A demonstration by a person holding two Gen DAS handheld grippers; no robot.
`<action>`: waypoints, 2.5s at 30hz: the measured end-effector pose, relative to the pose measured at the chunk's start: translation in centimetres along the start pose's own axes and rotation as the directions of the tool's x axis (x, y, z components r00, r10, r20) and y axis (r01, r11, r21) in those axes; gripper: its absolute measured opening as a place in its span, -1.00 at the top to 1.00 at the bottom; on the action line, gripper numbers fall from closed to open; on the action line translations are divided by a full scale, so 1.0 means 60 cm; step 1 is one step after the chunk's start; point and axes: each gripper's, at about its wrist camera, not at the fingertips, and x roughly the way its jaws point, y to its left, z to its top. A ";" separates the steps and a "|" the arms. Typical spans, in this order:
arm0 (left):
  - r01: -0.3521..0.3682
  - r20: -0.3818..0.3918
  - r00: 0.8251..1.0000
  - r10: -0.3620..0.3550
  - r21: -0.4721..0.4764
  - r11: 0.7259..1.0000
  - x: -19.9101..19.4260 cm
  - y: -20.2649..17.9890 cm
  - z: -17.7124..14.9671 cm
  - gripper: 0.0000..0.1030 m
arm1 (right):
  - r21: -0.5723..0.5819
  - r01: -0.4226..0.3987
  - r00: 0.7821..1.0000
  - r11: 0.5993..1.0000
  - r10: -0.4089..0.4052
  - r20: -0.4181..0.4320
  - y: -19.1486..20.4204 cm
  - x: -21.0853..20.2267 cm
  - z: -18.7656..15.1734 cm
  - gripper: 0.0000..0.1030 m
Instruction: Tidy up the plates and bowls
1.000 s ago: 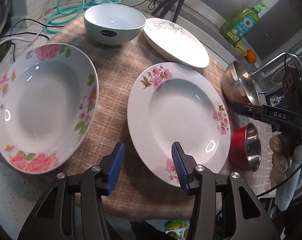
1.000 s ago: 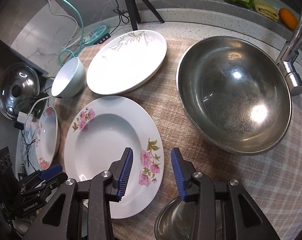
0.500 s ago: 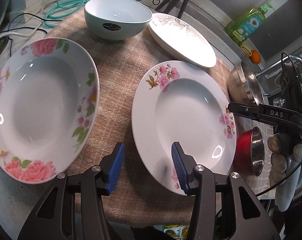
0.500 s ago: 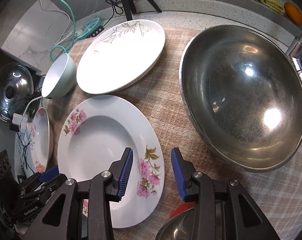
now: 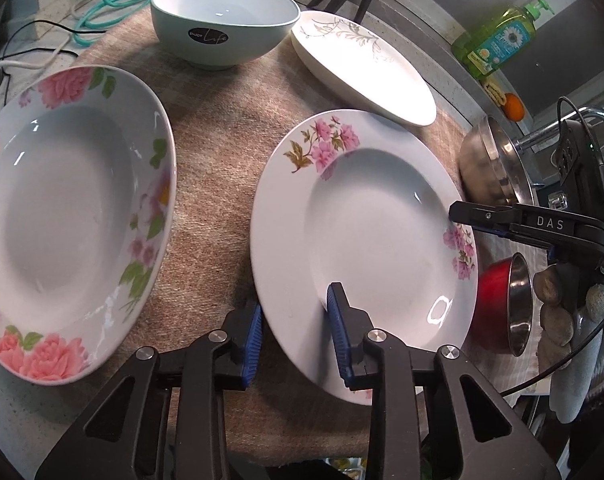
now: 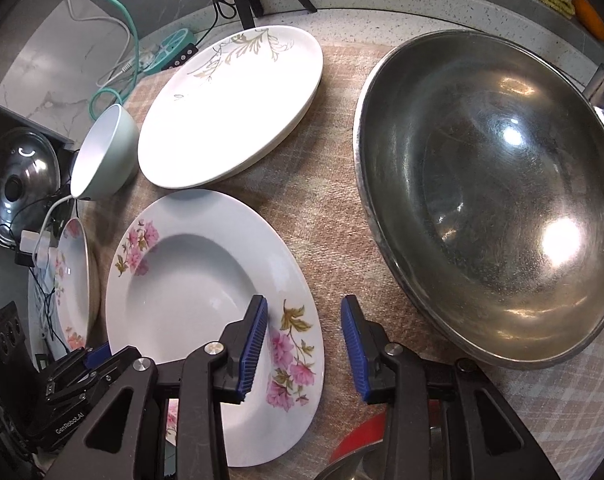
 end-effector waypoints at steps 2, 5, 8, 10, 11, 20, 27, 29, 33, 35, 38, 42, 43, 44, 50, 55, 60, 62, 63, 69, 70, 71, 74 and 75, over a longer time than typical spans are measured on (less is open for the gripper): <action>-0.002 -0.001 1.000 0.002 0.001 1.000 0.003 -0.004 0.003 0.44 | 0.001 -0.007 1.000 1.000 0.007 -0.004 0.001 0.002 0.001 0.41; -0.003 -0.001 1.000 0.003 0.005 1.000 0.005 -0.005 0.005 0.44 | -0.006 -0.014 1.000 1.000 0.014 -0.008 0.006 0.003 0.002 0.50; -0.002 -0.002 1.000 0.002 0.007 1.000 0.006 -0.005 0.005 0.44 | -0.006 -0.013 1.000 1.000 0.013 -0.010 0.005 0.003 0.002 0.50; -0.001 -0.002 1.000 0.001 0.007 1.000 0.005 -0.003 0.004 0.44 | 0.000 -0.016 1.000 1.000 0.016 -0.010 0.004 0.003 0.001 0.50; -0.002 -0.001 1.000 0.002 0.006 1.000 0.007 -0.004 0.005 0.45 | 0.005 -0.016 1.000 1.000 0.017 -0.010 0.003 0.003 0.002 0.50; -0.006 0.007 1.000 0.006 0.006 1.000 0.006 -0.004 0.006 0.45 | 0.003 -0.014 1.000 1.000 0.014 -0.013 0.006 0.004 -0.004 0.50; -0.016 0.007 1.000 0.016 0.006 1.000 0.001 0.002 0.003 0.45 | -0.005 -0.028 0.999 1.000 0.027 -0.025 0.010 0.002 -0.016 0.51; -0.019 0.006 1.000 0.019 0.005 1.000 0.000 0.004 0.001 0.45 | -0.014 -0.026 0.999 1.000 0.025 -0.024 0.014 -0.001 -0.019 0.50; -0.020 0.004 1.000 0.020 -0.005 1.000 -0.003 0.011 -0.004 0.44 | -0.032 -0.026 0.999 0.999 0.025 -0.025 0.023 -0.002 -0.024 0.51; -0.023 0.006 1.000 0.023 -0.008 1.000 -0.004 0.011 -0.005 0.45 | -0.039 -0.025 0.999 0.999 0.024 -0.027 0.027 -0.001 -0.024 0.50; -0.026 0.013 1.000 0.026 -0.012 1.000 -0.010 0.013 -0.007 0.45 | -0.049 -0.021 0.999 0.999 0.019 -0.032 0.034 0.002 -0.025 0.50; -0.031 0.020 0.999 0.032 -0.017 0.999 -0.016 0.019 -0.010 0.45 | -0.053 -0.027 0.999 0.998 0.025 -0.033 0.041 0.001 -0.030 0.50; -0.033 0.021 0.999 0.033 -0.018 0.999 -0.017 0.021 -0.010 0.45 | -0.055 -0.029 0.999 0.998 0.027 -0.032 0.042 -0.001 -0.032 0.50; -0.035 0.021 0.999 0.036 -0.019 0.999 -0.017 0.023 -0.012 0.45 | -0.056 -0.031 0.999 0.998 0.029 -0.031 0.045 -0.002 -0.035 0.50; -0.039 0.012 0.999 0.040 -0.022 0.999 -0.018 0.031 -0.018 0.44 | -0.074 -0.025 0.999 0.997 0.023 -0.034 0.053 -0.007 -0.056 0.50; -0.046 0.008 0.999 0.046 -0.016 0.999 -0.017 0.035 -0.020 0.44 | -0.080 -0.018 0.999 0.997 0.014 -0.047 0.059 -0.004 -0.074 0.50; -0.050 0.006 0.999 0.050 -0.007 0.999 -0.018 0.037 -0.023 0.44 | -0.094 0.006 0.998 0.996 -0.011 -0.055 0.063 -0.003 -0.091 0.50; -0.052 0.009 0.999 0.052 -0.001 0.999 -0.019 0.036 -0.025 0.44 | -0.098 0.012 0.998 0.995 -0.017 -0.057 0.064 -0.004 -0.096 0.51; -0.053 0.009 0.999 0.053 0.002 0.999 -0.019 0.036 -0.026 0.44 | -0.101 0.014 0.998 0.995 -0.021 -0.060 0.064 -0.004 -0.098 0.50; -0.052 0.008 0.999 0.052 0.006 0.999 -0.018 0.036 -0.027 0.44 | -0.122 0.029 0.996 0.992 -0.038 -0.075 0.069 -0.004 -0.110 0.51; -0.052 0.008 0.999 0.052 0.008 0.999 -0.018 0.036 -0.027 0.44 | -0.130 0.036 0.996 0.991 -0.046 -0.075 0.070 -0.003 -0.112 0.51; -0.054 0.008 0.999 0.054 0.010 0.998 -0.019 0.035 -0.027 0.43 | -0.136 0.044 0.996 0.990 -0.054 -0.074 0.072 -0.002 -0.113 0.51; -0.056 0.009 0.998 0.056 0.012 0.998 -0.018 0.034 -0.027 0.43 | -0.146 0.059 0.995 0.987 -0.069 -0.068 0.076 -0.002 -0.115 0.51; -0.055 0.009 0.998 0.055 0.012 0.998 -0.017 0.033 -0.026 0.43 | -0.150 0.062 0.995 0.987 -0.073 -0.067 0.077 -0.002 -0.115 0.51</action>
